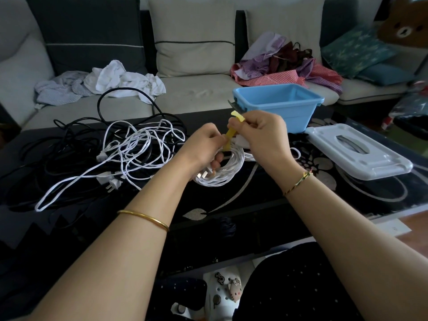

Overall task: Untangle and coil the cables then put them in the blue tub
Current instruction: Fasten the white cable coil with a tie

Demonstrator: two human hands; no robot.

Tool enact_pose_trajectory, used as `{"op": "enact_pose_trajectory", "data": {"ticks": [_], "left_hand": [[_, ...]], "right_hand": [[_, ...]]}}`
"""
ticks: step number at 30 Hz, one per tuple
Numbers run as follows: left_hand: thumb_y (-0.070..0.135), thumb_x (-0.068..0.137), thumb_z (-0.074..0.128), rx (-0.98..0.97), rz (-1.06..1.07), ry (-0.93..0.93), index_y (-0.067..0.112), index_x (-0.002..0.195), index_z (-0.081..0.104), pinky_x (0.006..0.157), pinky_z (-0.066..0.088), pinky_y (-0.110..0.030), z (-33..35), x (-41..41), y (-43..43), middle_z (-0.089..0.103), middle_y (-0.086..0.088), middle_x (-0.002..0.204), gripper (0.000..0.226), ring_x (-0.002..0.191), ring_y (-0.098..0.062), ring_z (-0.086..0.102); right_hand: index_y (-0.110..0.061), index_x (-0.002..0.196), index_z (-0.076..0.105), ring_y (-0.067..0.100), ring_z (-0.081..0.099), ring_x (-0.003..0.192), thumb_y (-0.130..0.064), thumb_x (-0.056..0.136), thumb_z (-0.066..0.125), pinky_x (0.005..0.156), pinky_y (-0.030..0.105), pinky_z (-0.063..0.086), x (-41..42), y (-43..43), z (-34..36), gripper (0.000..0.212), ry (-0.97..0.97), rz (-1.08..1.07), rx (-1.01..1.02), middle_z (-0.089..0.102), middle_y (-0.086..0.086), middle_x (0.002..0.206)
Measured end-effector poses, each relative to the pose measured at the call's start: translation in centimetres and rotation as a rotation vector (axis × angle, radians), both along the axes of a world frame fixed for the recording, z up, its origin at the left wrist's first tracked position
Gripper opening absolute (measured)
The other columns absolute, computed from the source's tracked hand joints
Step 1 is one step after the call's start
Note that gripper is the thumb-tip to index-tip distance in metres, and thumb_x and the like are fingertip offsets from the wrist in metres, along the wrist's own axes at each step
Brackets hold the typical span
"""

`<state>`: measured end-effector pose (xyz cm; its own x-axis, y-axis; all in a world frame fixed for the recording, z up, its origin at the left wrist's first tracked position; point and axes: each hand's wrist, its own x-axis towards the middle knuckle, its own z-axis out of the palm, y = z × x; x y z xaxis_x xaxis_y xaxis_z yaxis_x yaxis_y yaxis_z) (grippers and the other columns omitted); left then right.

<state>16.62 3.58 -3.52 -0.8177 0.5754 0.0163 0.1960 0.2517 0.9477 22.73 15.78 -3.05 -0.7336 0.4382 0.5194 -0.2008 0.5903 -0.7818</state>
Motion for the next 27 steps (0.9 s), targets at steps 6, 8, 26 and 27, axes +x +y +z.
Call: {"op": "enact_pose_trajectory", "data": {"ticks": [6,8,26,27], "left_hand": [[0.024,0.099,0.047,-0.019,-0.007,0.019,0.011,0.086,0.043,0.041,0.035,-0.022,0.0,-0.1,0.6,0.047,-0.007,0.055,0.018,0.04,-0.016,0.042],[0.025,0.099,0.048,-0.014,-0.012,0.003,0.01,0.085,0.048,0.04,0.034,-0.02,0.0,-0.2,0.6,0.046,-0.007,0.053,0.02,0.037,-0.014,0.041],[0.017,0.098,0.037,0.297,-0.077,-0.711,0.01,0.068,0.044,0.031,0.028,-0.011,0.8,-0.5,-0.9,0.04,0.002,0.044,0.031,0.03,-0.004,0.034],[0.017,0.097,0.037,0.301,-0.072,-0.718,0.01,0.068,0.044,0.031,0.028,-0.011,0.8,-0.5,-0.9,0.04,0.002,0.044,0.031,0.03,-0.004,0.034]], "right_hand": [[-0.003,0.071,0.069,0.026,0.058,0.07,-0.025,0.085,0.067,0.066,0.047,0.048,-0.3,-0.6,-0.3,0.026,0.065,-0.045,0.161,0.065,0.01,0.071],[-0.008,0.074,0.072,0.021,0.059,0.072,-0.026,0.084,0.067,0.068,0.045,0.049,-0.3,-0.6,-0.6,0.022,0.072,-0.02,0.193,0.066,0.004,0.074],[-0.004,0.071,0.074,0.009,0.062,0.079,-0.007,0.07,0.077,0.071,0.025,0.052,-0.1,0.2,-0.9,0.005,0.097,0.231,0.302,0.067,0.005,0.09],[-0.003,0.071,0.073,0.007,0.061,0.078,-0.007,0.07,0.077,0.07,0.022,0.05,-0.1,0.2,-0.8,0.005,0.087,0.231,0.306,0.067,0.005,0.091]]}}
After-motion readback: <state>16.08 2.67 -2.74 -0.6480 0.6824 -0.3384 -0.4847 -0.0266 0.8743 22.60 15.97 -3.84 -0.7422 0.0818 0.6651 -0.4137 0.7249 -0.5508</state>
